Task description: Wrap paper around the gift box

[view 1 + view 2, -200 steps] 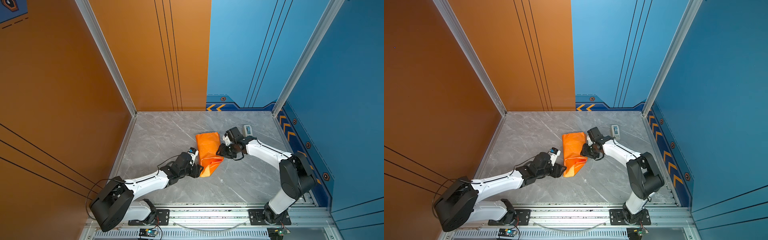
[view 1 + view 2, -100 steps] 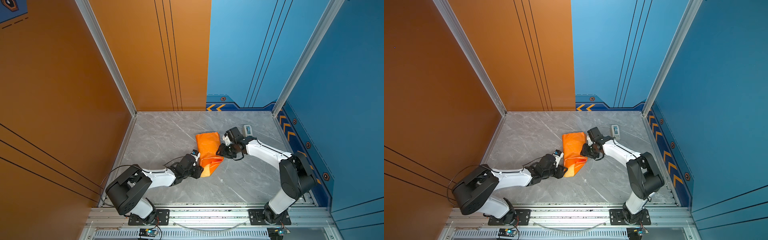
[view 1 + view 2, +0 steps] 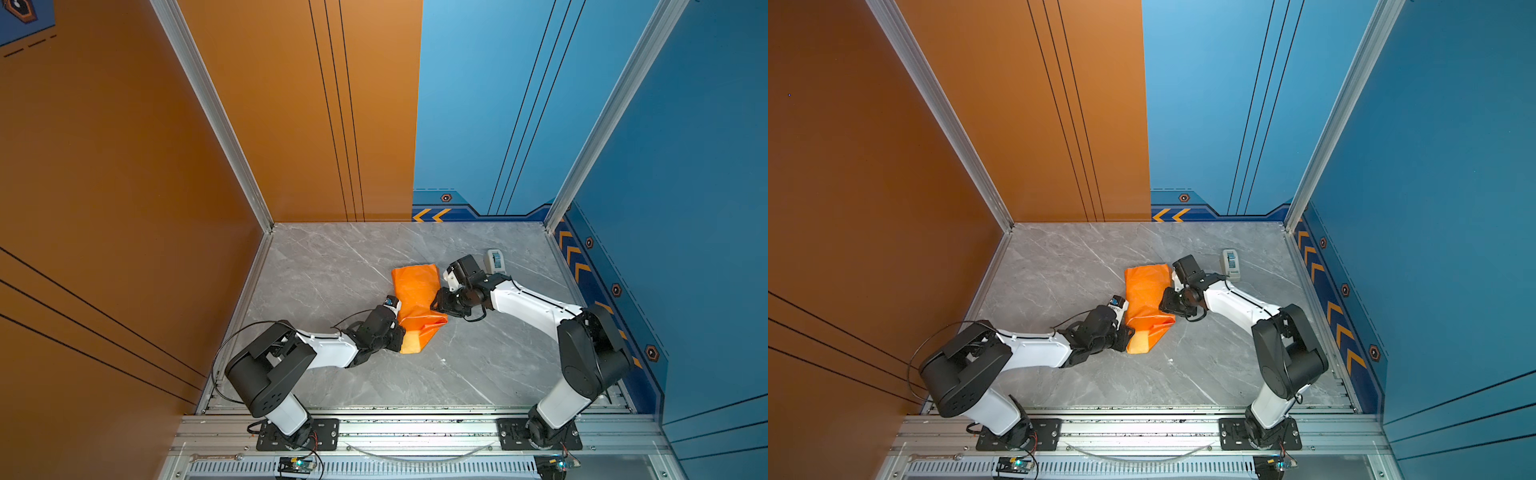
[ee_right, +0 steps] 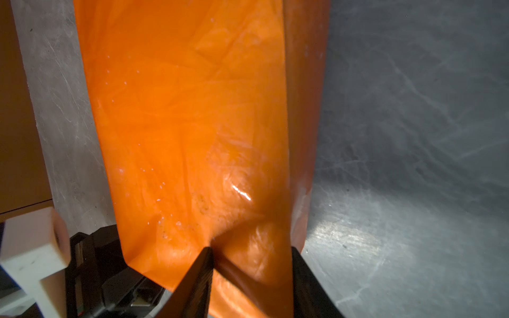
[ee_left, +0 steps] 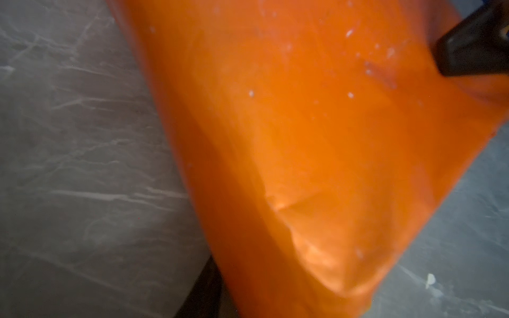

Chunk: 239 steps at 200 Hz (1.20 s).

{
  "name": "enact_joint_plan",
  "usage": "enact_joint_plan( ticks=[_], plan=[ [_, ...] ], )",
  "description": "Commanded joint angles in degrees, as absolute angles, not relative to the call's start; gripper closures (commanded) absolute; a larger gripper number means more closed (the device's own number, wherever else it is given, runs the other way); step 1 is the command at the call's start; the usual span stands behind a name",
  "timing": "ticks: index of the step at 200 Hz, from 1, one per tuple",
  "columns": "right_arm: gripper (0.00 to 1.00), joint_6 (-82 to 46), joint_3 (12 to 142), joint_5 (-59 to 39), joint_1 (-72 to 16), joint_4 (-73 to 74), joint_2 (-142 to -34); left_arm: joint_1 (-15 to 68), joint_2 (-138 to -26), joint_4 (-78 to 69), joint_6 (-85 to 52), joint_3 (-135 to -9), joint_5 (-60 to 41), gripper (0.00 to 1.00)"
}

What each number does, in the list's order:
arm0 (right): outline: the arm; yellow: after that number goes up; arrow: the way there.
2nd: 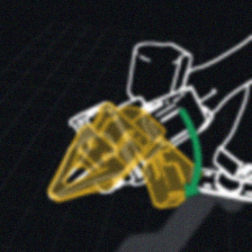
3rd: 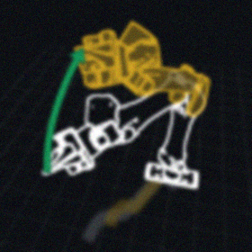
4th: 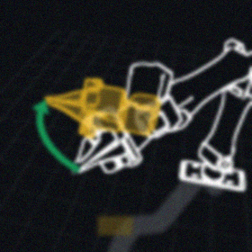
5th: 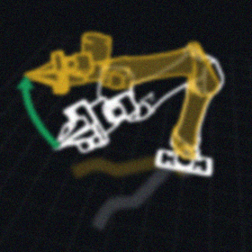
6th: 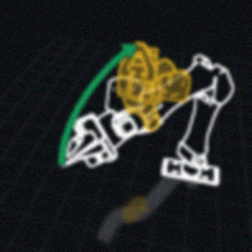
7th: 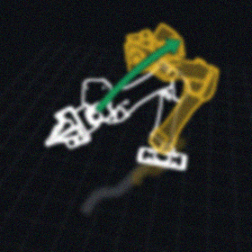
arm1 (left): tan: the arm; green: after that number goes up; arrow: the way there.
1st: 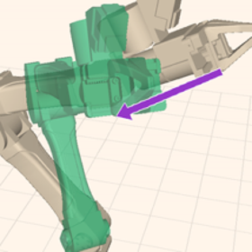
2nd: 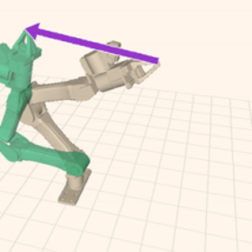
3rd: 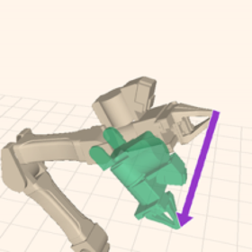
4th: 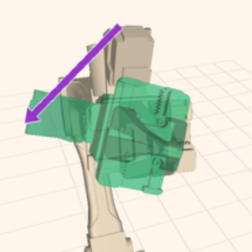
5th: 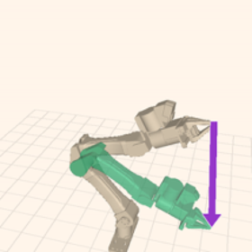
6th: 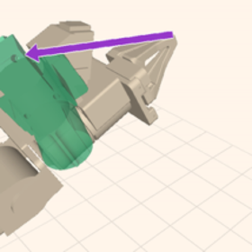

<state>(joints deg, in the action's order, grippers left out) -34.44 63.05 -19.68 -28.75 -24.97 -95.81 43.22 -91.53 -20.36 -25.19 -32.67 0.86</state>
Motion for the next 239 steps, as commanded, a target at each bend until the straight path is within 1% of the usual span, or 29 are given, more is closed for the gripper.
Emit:
enact_joint_plan(
  ticks=[1, 16, 33, 40, 53, 65, 76, 95, 105, 122, 126, 133, 138, 161, 166, 174, 180, 189, 196, 219, 229, 239],
  plan=[
    [0.55, -35.40, 60.69, -16.32, -29.84, -27.85, -95.96, 43.91, -91.78, -17.99, -25.94, -33.49, 5.16, 0.81],
    [0.55, -36.58, 60.18, -16.24, -30.14, -26.98, -95.91, 44.51, -91.29, -16.73, -26.01, -33.67, 6.67, 0.91],
    [0.55, -37.35, 59.92, -15.67, -30.41, -26.46, -96.09, 44.89, -90.69, -15.90, -26.00, -33.74, 7.28, 0.91],
    [0.55, -37.59, 59.90, -15.47, -30.41, -26.46, -96.13, 44.94, -90.29, -15.25, -25.97, -33.95, 7.38, 0.87],
    [0.55, -37.82, 59.87, -15.07, -30.30, -26.46, -96.17, 45.18, -89.36, -13.45, -26.23, -34.35, 7.83, 0.72],
    [0.55, -37.96, 59.95, -15.00, -30.32, -26.37, -96.18, 45.51, -88.38, -11.72, -26.87, -34.40, 8.55, 0.66],
    [0.55, -38.10, 59.95, -14.85, -30.30, -26.31, -96.15, 45.82, -87.60, -10.78, -27.74, -33.96, 9.46, 0.64],
    [0.55, -38.30, 59.88, -15.09, -30.31, -26.02, -96.37, 46.16, -87.09, -10.35, -29.28, -32.84, 10.36, 0.65],
    [0.55, -38.41, 59.88, -15.29, -30.32, -25.79, -96.54, 46.30, -87.27, -10.31, -29.68, -32.68, 10.12, 0.67],
    [0.55, -38.47, 59.88, -15.38, -30.32, -25.66, -96.76, 46.63, -87.87, -10.48, -29.70, -33.10, 9.10, 0.77],
    [0.55, -38.42, 59.77, -15.53, -30.32, -25.60, -96.73, 46.77, -87.96, -10.54, -29.49, -33.28, 8.87, 0.82],
    [0.55, -38.49, 59.77, -15.56, -30.35, -25.58, -96.75, 46.97, -88.21, -10.54, -29.08, -33.69, 8.55, 0.94],
    [0.55, -38.50, 59.78, -15.50, -30.41, -25.55, -96.81, 47.16, -88.28, -10.48, -28.93, -33.96, 8.38, 0.99],
    [0.55, -38.58, 59.59, -15.53, -30.36, -25.16, -96.90, 47.48, -87.65, -10.31, -28.32, -34.54, 7.64, 1.00],
    [0.55, -38.58, 59.57, -15.57, -30.33, -25.18, -96.94, 47.51, -87.05, -10.13, -28.45, -34.54, 7.80, 0.95],
    [0.55, -38.50, 59.51, -15.61, -30.39, -25.15, -97.03, 47.51, -85.87, -9.54, -28.72, -34.50, 8.14, 0.81],
    [0.55, -38.52, 59.57, -15.60, -30.37, -25.14, -97.11, 47.46, -84.71, -8.68, -29.11, -34.32, 8.53, 0.74],
    [0.55, -38.54, 59.52, -15.65, -30.37, -25.08, -97.20, 47.45, -82.74, -6.97, -29.96, -34.07, 9.58, 0.66],
    [0.55, -38.54, 59.61, -15.73, -30.32, -24.98, -97.16, 47.39, -80.76, -5.39, -30.90, -33.75, 10.50, 0.62],
    [0.55, -38.55, 59.77, -16.16, -30.32, -24.71, -97.30, 47.04, -74.36, 0.38, -35.79, -31.78, 14.22, 0.62],
    [0.55, -38.58, 59.81, -16.26, -30.32, -24.70, -97.37, 46.88, -72.15, 2.29, -37.51, -30.66, 15.35, 0.64],
    [0.55, -38.48, 59.77, -16.35, -30.32, -24.59, -97.44, 46.77, -70.63, 3.34, -38.72, -29.32, 15.80, 0.70]
  ],
)
